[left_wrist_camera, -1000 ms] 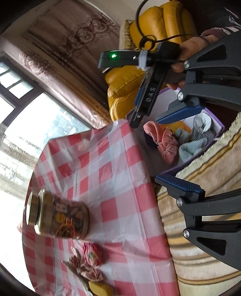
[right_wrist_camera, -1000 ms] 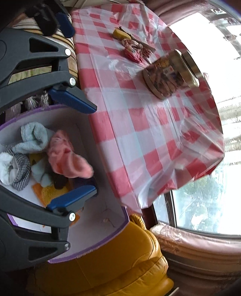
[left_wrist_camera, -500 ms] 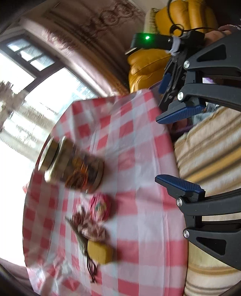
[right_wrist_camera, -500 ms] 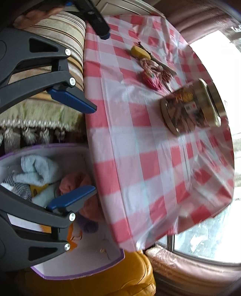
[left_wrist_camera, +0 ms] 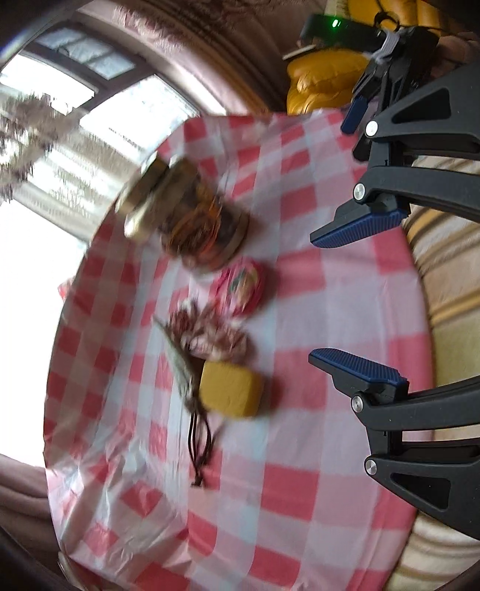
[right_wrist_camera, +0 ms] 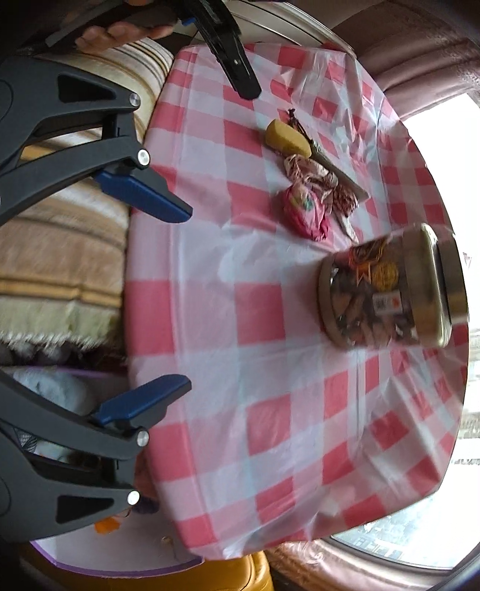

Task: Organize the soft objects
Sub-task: 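Move both open tools back over the table toward the remaining items, then grasp the yellow sponge with the left tool while the right tool grasps the pink round pouch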

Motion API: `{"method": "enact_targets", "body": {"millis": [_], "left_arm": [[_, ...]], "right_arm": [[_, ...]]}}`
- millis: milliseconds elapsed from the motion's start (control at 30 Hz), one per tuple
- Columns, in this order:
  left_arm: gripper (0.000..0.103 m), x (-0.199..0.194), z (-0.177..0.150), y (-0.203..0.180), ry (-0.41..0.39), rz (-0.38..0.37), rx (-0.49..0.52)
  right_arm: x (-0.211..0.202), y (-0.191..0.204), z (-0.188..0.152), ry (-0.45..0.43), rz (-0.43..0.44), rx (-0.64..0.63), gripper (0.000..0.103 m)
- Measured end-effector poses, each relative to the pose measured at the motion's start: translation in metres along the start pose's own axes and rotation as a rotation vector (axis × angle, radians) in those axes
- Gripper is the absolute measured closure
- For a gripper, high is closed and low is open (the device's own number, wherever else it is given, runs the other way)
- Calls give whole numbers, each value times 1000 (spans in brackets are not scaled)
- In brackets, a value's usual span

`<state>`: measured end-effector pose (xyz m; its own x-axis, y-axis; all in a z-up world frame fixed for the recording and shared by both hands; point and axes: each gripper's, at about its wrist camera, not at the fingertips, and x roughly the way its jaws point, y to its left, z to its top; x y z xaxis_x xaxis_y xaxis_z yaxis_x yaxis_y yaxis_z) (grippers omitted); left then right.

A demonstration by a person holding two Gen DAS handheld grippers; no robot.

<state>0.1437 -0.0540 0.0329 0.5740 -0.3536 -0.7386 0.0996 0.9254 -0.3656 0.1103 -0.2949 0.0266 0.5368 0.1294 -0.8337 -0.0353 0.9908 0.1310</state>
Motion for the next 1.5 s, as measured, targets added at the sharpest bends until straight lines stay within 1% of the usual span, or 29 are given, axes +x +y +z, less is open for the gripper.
{"method": "enact_targets", "body": {"millis": [133,200,333,467,600,667,700,733,833,900,1067,1133,1233,1300,1333,1367,1500], "left_arm": [[45,15,20,20,29,72,-15],[43,28,30,29,57,106,-12],[42,49,44,42,83,147,-13],[42,73,56,50,109,184,7],[42,93,62,56,124,218,30],[43,99,62,59,120,213,34],[43,99,62,60,107,212,43],[51,100,62,59,92,214,60],[52,98,58,59,56,217,81],[53,98,57,60,46,216,83],[54,90,52,66,19,198,49],[54,86,50,68,3,192,31],[54,79,49,71,-21,185,13],[54,76,49,72,-36,182,4],[54,74,49,73,-41,179,-1],[54,73,49,73,-44,176,-5],[54,67,47,72,-54,165,-11]], "right_arm": [[16,17,11,11,14,-23,17],[22,24,16,17,18,-29,17],[36,38,30,17,29,-37,16],[48,52,45,16,37,-53,15],[62,66,61,8,46,-60,13],[70,72,69,7,44,-63,13],[75,75,73,4,43,-64,13],[79,78,76,3,40,-65,13],[91,88,87,-4,33,-74,13],[100,95,93,-2,12,-87,13],[117,106,98,10,-7,-102,13],[127,109,100,17,-32,-102,13],[139,111,103,32,-47,-102,13],[147,112,103,42,-65,-113,17],[148,114,102,35,-89,-127,23],[148,115,102,29,-92,-139,27],[144,116,97,31,-86,-157,28]]}}
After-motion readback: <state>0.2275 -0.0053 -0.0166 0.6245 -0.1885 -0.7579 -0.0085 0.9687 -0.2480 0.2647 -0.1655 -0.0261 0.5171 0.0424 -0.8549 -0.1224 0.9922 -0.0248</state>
